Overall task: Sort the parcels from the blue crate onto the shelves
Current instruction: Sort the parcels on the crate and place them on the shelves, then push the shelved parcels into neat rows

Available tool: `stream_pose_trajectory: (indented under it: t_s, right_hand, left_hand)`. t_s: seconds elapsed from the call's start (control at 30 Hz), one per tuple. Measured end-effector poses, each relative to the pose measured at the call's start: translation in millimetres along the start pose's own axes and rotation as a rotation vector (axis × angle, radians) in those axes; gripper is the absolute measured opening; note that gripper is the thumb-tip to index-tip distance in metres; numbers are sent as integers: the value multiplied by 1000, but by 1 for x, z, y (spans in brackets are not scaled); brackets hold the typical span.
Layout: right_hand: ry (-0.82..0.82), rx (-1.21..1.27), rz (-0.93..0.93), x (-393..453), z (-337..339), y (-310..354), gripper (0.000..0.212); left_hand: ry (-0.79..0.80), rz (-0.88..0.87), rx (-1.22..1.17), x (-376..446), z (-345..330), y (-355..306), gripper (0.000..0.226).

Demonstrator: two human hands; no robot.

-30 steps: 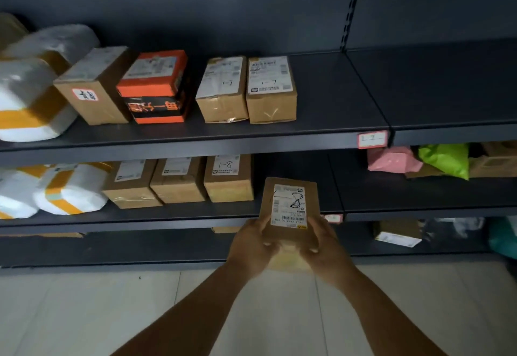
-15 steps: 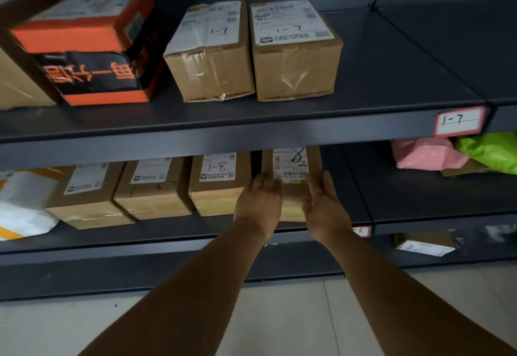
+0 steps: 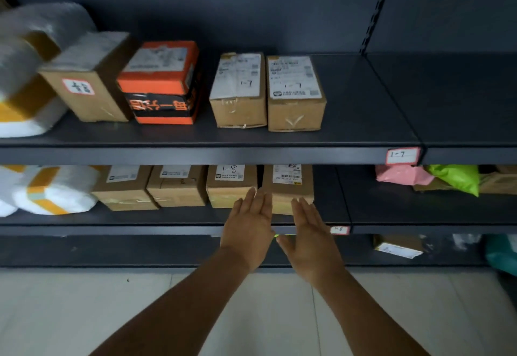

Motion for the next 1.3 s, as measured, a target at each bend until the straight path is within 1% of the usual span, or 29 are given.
stream_pose_trajectory:
  t_s: [0.13, 0.37, 0.43, 0.53, 0.7, 0.87, 1.07, 1.2, 1.3]
  right_hand:
    - [-59, -7, 80, -52, 46, 43, 78]
    - [-196, -84, 294, -115, 148, 147, 79]
    - [-219, -80, 331, -126, 173, 176, 79]
    - [-251, -98, 376, -140, 203, 214, 79]
    - [-348, -123, 470, -166, 249, 287, 82]
    - [-419, -159, 545, -181, 276, 356, 83]
    - [-472, -166, 586, -182, 293, 425, 88]
    - [-504, -206, 593, -173, 300, 461, 92]
    - [-534, -193, 570, -163, 311, 476, 94]
  left_hand:
    - [-75, 31, -48, -52, 61, -7, 73]
    - [-313, 107, -46, -123, 198, 8, 75]
    - [-375, 130, -34, -139, 236, 16, 73]
    - [-438, 171, -22, -162, 284, 34, 76]
    - [-581, 208, -3, -205, 362, 71, 76]
    - [-658, 238, 42, -232, 419, 111, 77]
    - [-743, 230, 78, -251, 470, 158, 80]
    - [-744, 202, 113, -248, 495, 188, 80]
    - [-747, 169, 104, -238, 512, 203, 81]
Point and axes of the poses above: each hand's wrist, its own x-axis towards the middle knuckle, its own z-axis out of the back of the hand, y = z × x, the point moved 9 cm from there along x, towards the middle knuckle
